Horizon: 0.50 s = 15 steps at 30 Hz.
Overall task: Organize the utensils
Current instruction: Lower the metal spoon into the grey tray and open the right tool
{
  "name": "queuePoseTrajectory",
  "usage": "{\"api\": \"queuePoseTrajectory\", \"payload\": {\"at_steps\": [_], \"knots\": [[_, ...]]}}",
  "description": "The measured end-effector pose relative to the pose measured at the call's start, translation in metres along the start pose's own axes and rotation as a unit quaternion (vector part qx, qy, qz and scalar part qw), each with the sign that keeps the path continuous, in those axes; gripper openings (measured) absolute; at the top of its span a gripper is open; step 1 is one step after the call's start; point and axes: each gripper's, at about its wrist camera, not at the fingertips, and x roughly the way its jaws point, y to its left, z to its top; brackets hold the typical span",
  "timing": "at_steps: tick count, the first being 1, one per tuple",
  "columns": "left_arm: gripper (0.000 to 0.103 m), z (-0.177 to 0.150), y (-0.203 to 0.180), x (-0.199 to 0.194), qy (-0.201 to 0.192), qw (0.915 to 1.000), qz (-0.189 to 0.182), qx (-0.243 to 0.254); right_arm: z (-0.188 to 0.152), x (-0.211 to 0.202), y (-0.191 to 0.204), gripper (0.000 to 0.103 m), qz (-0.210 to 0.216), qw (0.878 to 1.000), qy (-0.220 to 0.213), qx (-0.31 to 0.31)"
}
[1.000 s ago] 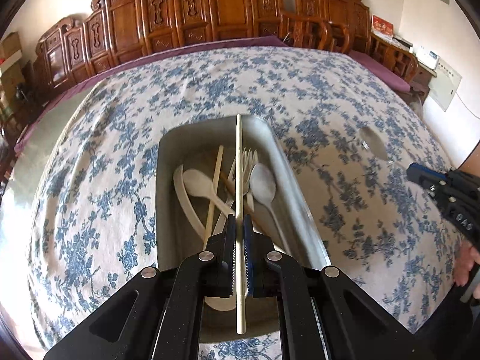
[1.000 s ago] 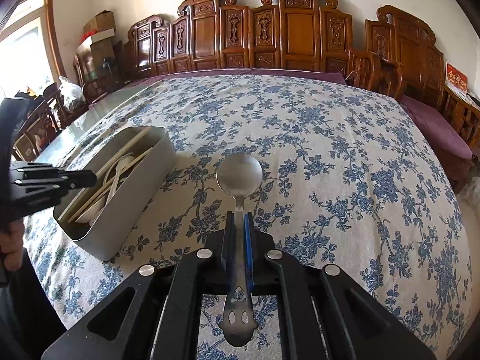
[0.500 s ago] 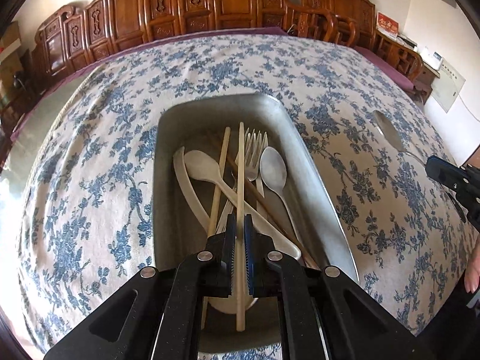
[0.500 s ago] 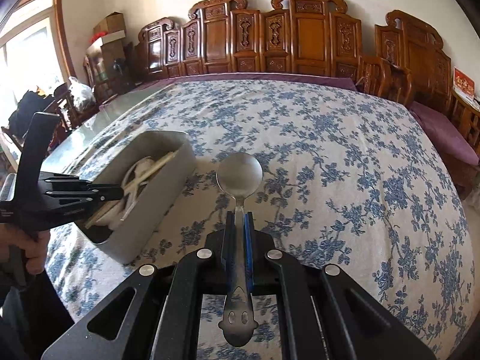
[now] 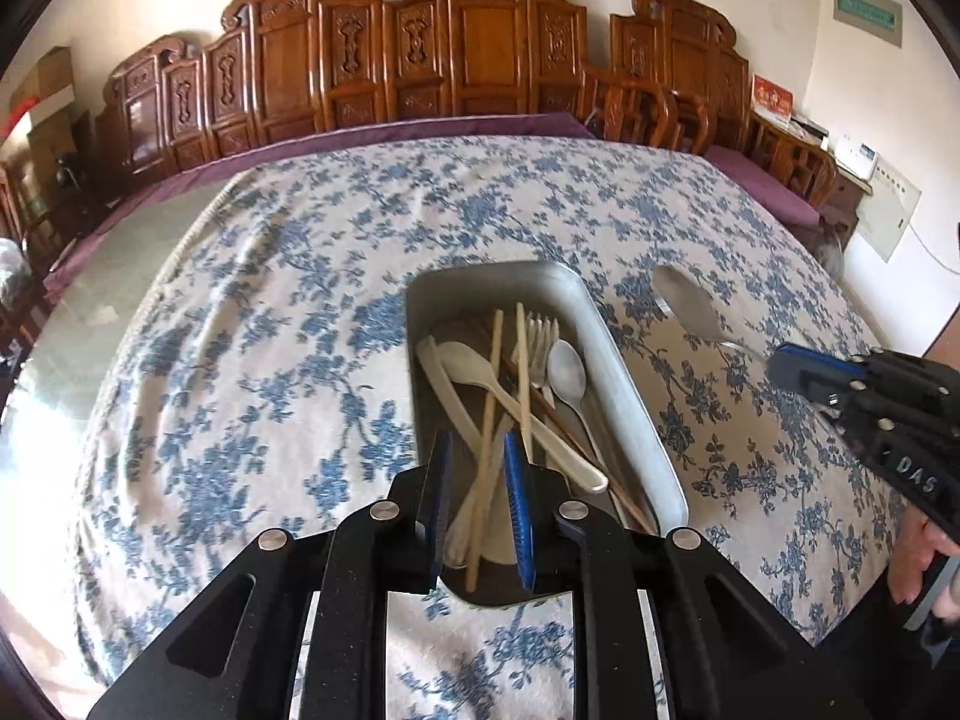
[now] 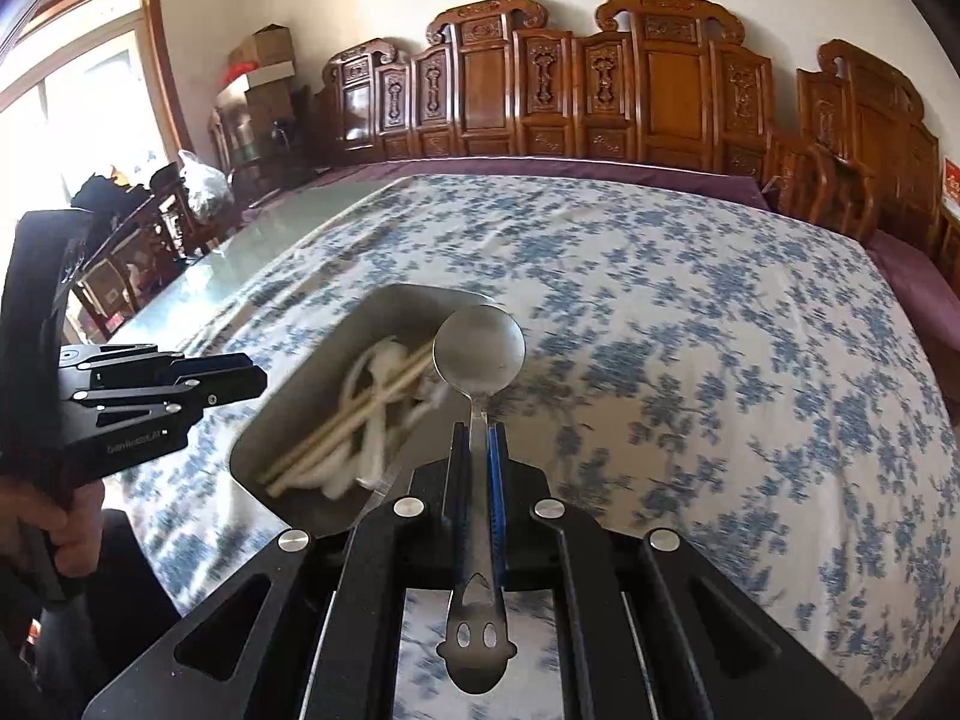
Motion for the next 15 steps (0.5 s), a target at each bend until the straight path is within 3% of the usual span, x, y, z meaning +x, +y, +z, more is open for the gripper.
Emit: {"api": "queuePoseTrajectory", "payload": {"at_steps": [8,15], "knots": [[0.016,0.004,0.019,-0.017,-0.015,0.9998,0.008,-0.014,0.020,0.039,0.042,0.008,0.018,1.000,0.022,-0.004],[0.017,0.001,0.034,-0.023,-0.016,0.9994,0.014,-0.026,0.035,0.077,0.062,0.008,-0.002,0.999,0.043,-0.006]]}}
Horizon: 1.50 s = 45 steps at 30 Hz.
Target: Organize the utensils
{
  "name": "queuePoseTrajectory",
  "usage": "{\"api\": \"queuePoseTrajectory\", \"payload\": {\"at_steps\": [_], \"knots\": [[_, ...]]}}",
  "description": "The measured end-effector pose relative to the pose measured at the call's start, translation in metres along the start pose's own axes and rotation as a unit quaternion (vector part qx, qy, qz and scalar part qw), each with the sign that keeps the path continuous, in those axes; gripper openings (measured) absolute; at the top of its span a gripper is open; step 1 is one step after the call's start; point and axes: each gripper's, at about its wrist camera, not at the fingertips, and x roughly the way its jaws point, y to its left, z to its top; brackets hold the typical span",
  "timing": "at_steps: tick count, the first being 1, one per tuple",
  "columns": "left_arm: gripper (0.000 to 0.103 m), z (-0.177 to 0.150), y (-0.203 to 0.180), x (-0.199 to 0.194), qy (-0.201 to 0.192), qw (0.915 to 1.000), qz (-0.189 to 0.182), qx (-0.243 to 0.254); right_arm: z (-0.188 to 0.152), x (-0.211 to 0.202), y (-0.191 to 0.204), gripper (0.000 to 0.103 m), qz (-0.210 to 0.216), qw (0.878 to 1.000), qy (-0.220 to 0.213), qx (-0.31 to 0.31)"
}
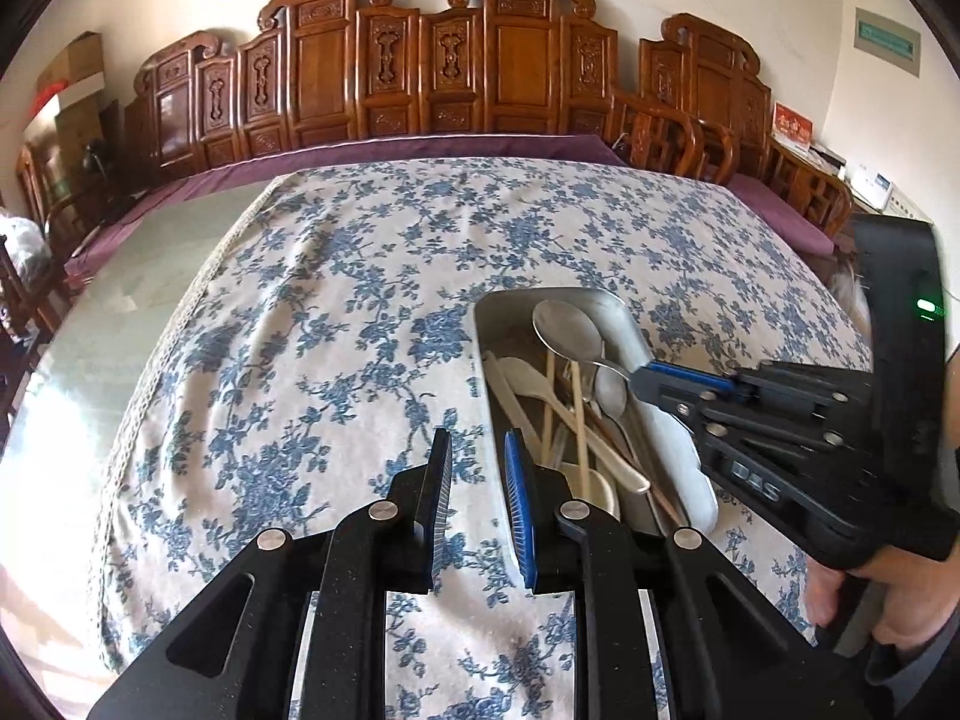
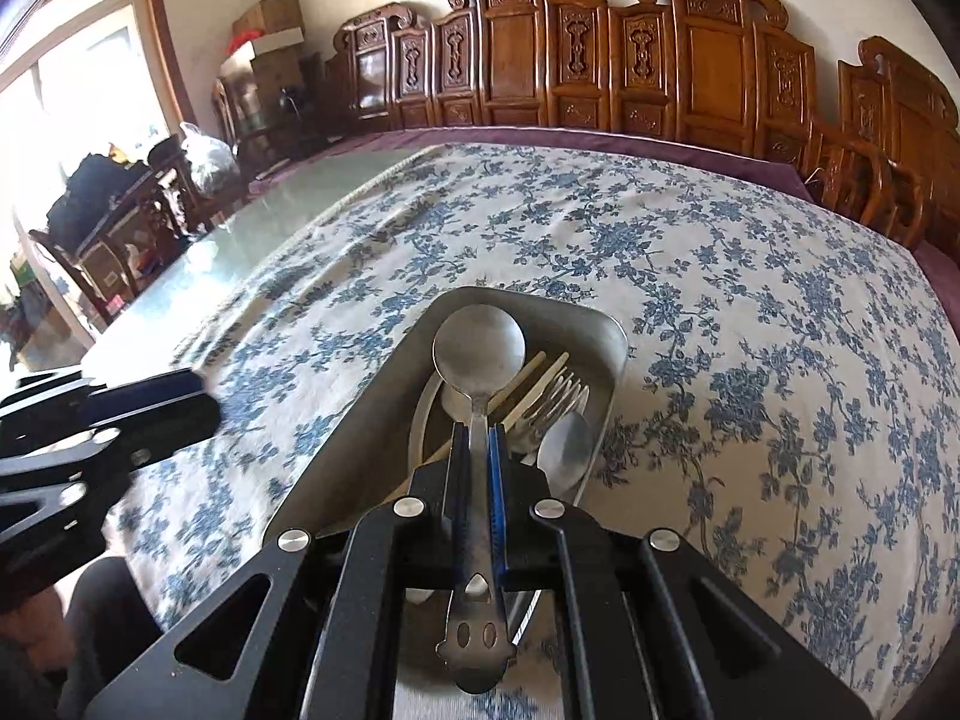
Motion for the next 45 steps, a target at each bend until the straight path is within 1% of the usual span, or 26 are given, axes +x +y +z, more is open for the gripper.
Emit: {"api": "queuePoseTrajectory", "payload": {"at_steps": [7,10,14,17,19,27,31,33,38,39,40,41,42,43,44,45], "knots": [[0.017,0.000,0.011,-0.005,-0.003,1.0000,0.002,-0.008,0.010,0.031,0.002,0.008,-0.027,0.999,0.024,0.005],[0.017,-0.001,0.016,-0.006,-0.003,0.9999,0.004,-0.010,0.012,0.041,0.001,0.008,-0.032,0.999,0.033,0.011],[0.017,-0.002,0.022,-0.007,-0.002,0.9999,0.007,-0.015,0.009,0.053,0.000,0.008,-0.032,0.998,0.044,0.020],[0.017,-0.003,0.025,-0.007,0.000,0.9998,0.008,-0.019,0.006,0.056,-0.001,0.008,-0.019,0.998,0.045,0.033],[0.017,-0.003,0.026,-0.006,0.000,0.9998,0.009,-0.019,0.005,0.057,0.000,0.008,-0.019,0.998,0.047,0.034],[0.017,-0.006,0.023,-0.005,0.001,0.9998,0.013,-0.016,0.001,0.041,0.007,0.010,0.017,0.999,0.032,0.027],[0.017,-0.007,0.019,-0.008,0.000,0.9998,0.012,-0.015,-0.002,0.019,0.008,0.010,0.024,1.000,0.010,0.016],[0.018,-0.008,0.016,-0.010,-0.002,0.9998,0.011,-0.014,-0.004,0.003,0.006,0.010,0.020,1.000,-0.005,0.012],[0.032,-0.007,0.006,-0.020,-0.013,0.9998,0.013,-0.008,-0.013,-0.039,-0.007,0.010,-0.001,0.999,-0.032,0.019],[0.039,-0.007,0.003,-0.023,-0.015,0.9998,0.015,-0.007,-0.016,-0.048,-0.011,0.010,-0.005,0.999,-0.036,0.024],[0.048,-0.007,0.001,-0.026,-0.018,0.9997,0.012,-0.008,-0.018,-0.059,-0.015,0.012,-0.008,0.999,-0.042,0.030],[0.052,-0.008,0.000,-0.028,-0.021,0.9997,0.009,-0.009,-0.020,-0.066,-0.017,0.022,-0.012,0.998,-0.046,0.031],[0.057,-0.008,-0.003,-0.032,-0.025,0.9996,0.006,-0.009,-0.023,-0.076,-0.020,0.029,-0.023,0.998,-0.053,0.032],[0.064,-0.008,-0.007,-0.035,-0.027,0.9996,0.007,-0.007,-0.026,-0.086,-0.022,0.041,-0.034,0.997,-0.060,0.034],[0.067,-0.008,-0.010,-0.038,-0.029,0.9995,0.010,-0.003,-0.029,-0.093,-0.024,0.047,-0.039,0.996,-0.065,0.036],[0.072,-0.008,-0.013,-0.041,-0.031,0.9995,0.009,-0.001,-0.032,-0.101,-0.027,0.051,-0.044,0.996,-0.069,0.039]]}}
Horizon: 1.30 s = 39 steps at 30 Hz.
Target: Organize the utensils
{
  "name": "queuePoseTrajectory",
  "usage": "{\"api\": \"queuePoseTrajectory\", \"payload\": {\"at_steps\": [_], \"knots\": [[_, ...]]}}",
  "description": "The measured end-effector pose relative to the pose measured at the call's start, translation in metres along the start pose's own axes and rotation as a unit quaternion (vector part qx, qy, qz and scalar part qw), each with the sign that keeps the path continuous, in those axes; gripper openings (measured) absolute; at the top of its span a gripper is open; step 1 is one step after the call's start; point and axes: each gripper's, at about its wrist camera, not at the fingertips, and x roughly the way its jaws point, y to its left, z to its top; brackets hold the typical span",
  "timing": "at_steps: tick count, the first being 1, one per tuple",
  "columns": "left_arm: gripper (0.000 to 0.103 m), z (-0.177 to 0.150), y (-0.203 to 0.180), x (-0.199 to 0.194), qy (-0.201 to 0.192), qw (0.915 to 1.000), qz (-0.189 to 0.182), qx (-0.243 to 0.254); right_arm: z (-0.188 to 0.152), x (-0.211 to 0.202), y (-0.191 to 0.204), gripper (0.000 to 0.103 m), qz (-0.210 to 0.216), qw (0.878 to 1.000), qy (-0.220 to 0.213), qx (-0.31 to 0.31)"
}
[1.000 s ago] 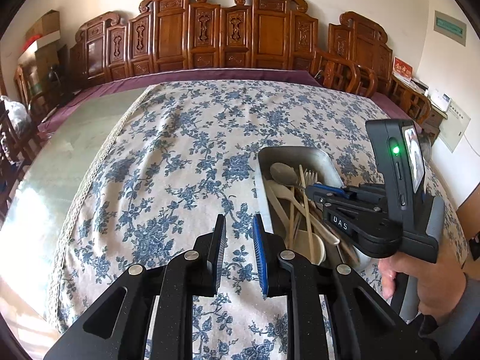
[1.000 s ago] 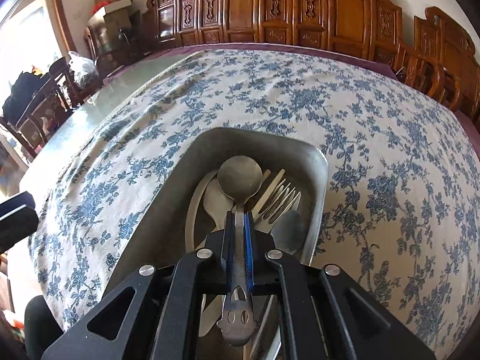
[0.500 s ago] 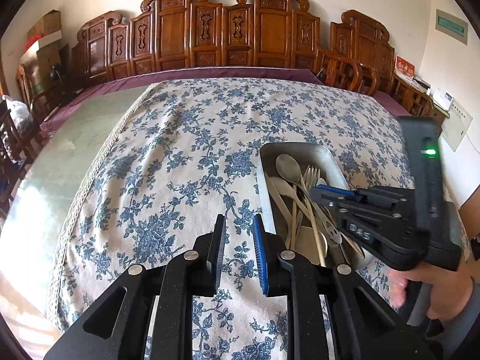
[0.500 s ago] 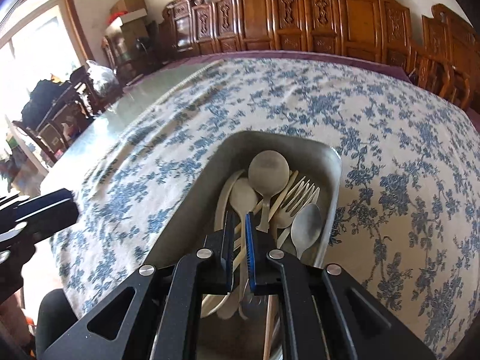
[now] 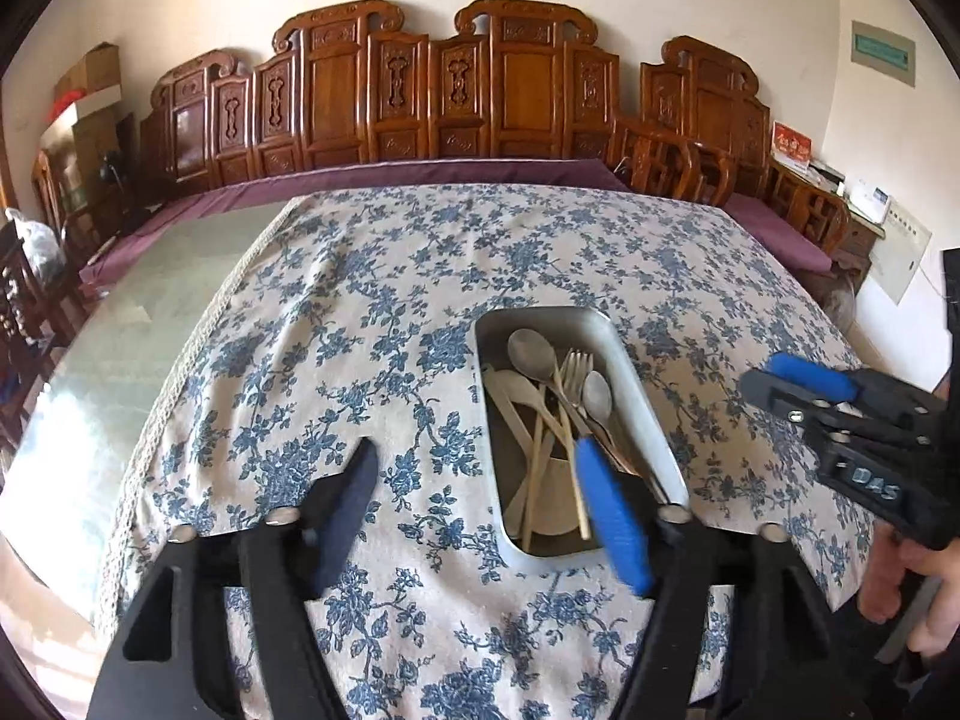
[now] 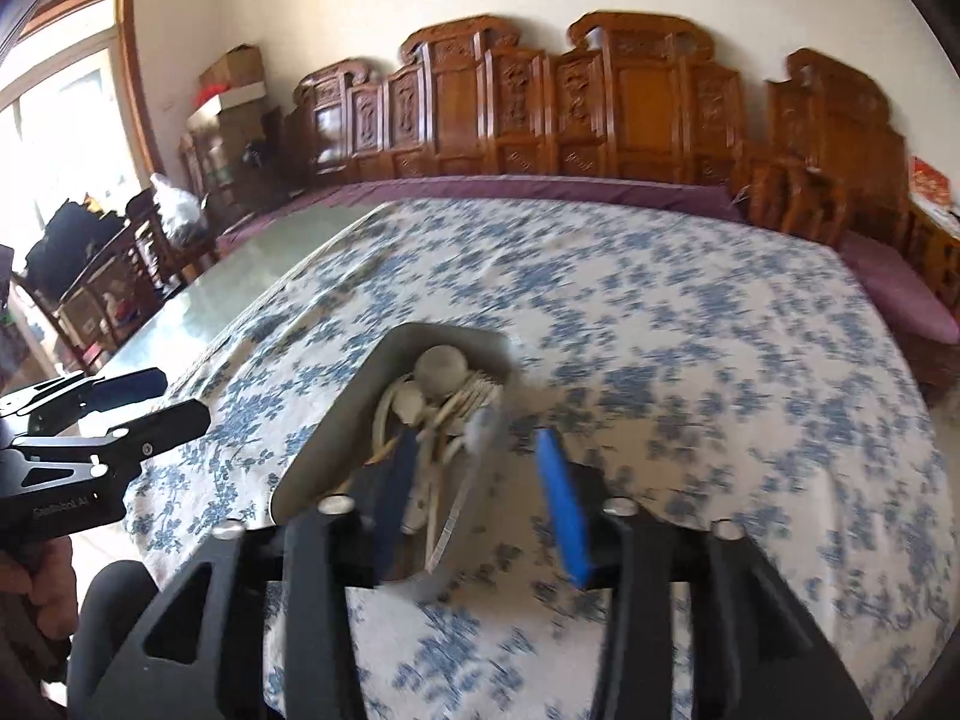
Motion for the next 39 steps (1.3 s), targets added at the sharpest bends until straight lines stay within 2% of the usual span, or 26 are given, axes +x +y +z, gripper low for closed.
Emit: {"api": "queuePoseTrajectory", "payload": {"at_steps": [3,5,8,11,21,31,39], "knots": [[0.087,0.001,-0.008,-0.011,-0.011,0.9999,-0.003,0.004,-0.004,-0.021,-0.010,0.064,-0.015,1.000,-0.010,0.008],[0.093,0.001,-0.013,-0.019,-0.019,0.9998,-0.003,0.006,-0.007,-0.032,-0.015,0.079,-0.022,1.000,-0.017,0.015],[0.095,0.002,-0.022,-0.026,-0.020,0.9997,-0.009,0.007,-0.010,-0.048,-0.020,0.095,-0.033,0.999,-0.029,0.020],[0.095,0.000,-0.032,-0.032,-0.020,0.9996,-0.005,0.017,-0.013,-0.063,-0.024,0.100,-0.043,0.998,-0.039,0.028],[0.095,-0.003,-0.054,-0.057,-0.029,0.9993,-0.011,0.022,-0.018,-0.107,-0.034,0.100,-0.056,0.995,-0.066,0.042],[0.095,0.007,-0.068,-0.096,-0.071,0.9971,-0.013,0.024,-0.016,-0.147,-0.035,0.100,-0.071,0.992,-0.099,0.039],[0.095,0.017,-0.070,-0.132,-0.105,0.9943,-0.006,0.019,-0.004,-0.181,-0.020,0.100,-0.075,0.987,-0.139,0.022]]}}
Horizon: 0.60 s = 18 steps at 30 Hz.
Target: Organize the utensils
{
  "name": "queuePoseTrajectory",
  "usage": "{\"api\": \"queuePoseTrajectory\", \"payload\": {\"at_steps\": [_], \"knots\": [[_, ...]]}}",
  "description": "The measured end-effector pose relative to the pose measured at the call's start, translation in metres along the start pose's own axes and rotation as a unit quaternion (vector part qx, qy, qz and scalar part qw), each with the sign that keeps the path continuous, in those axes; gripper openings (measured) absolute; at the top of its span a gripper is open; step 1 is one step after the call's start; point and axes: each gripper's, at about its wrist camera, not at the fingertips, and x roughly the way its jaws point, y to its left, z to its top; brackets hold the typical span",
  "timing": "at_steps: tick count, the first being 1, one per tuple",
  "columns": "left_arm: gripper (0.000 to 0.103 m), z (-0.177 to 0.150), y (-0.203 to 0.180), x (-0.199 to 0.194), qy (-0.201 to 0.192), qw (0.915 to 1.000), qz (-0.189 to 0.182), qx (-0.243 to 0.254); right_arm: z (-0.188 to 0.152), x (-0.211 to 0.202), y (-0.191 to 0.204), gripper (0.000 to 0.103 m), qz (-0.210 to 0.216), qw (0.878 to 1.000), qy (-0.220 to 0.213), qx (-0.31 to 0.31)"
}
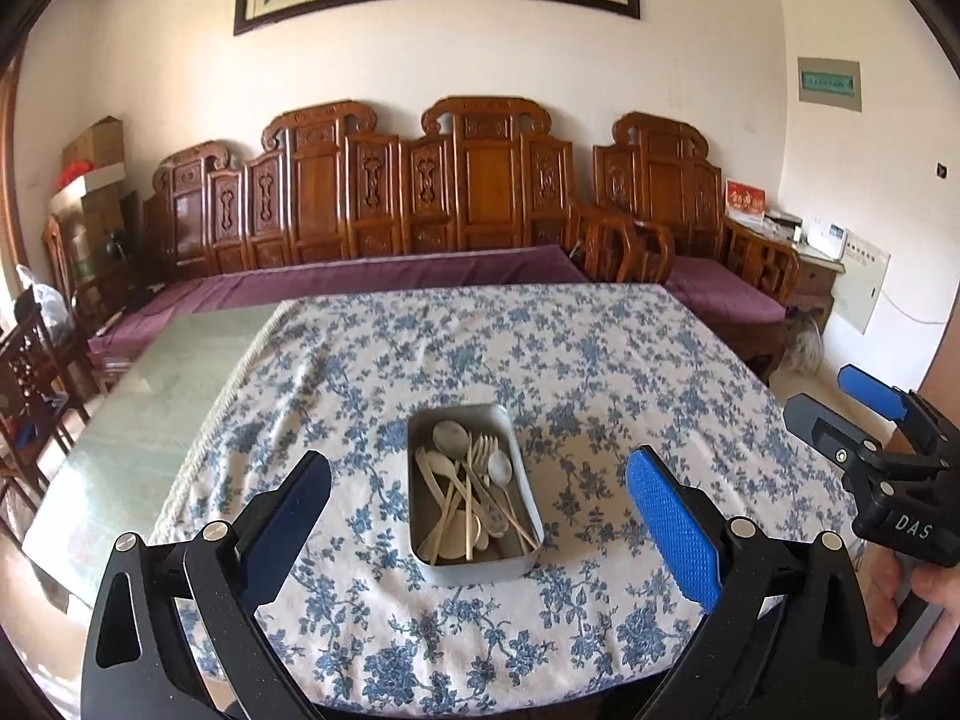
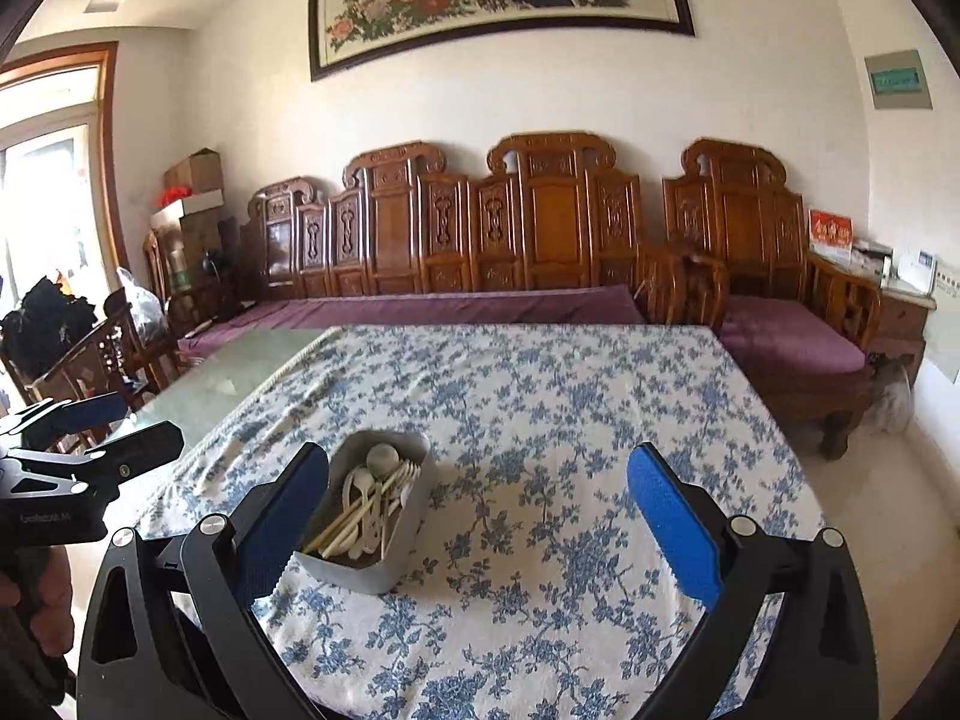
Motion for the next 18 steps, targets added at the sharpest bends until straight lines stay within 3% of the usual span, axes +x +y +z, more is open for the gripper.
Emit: {"api": "queuePoseTrajectory", "payload": {"at_steps": [10,18], "knots": [[0.095,0.015,-0.005,-0.043,-0.056,0.9982,0.018,0.008,0.024,-0.045,0.012,0.100,-0.002,0.998,-0.058,-0.010],[0.095,0.017,-0.005,-0.055,-0.069,0.9975,0.015,0.004,0.029,-0.059,0.011,0.100,-0.010,0.997,-0.072,-0.010]]}}
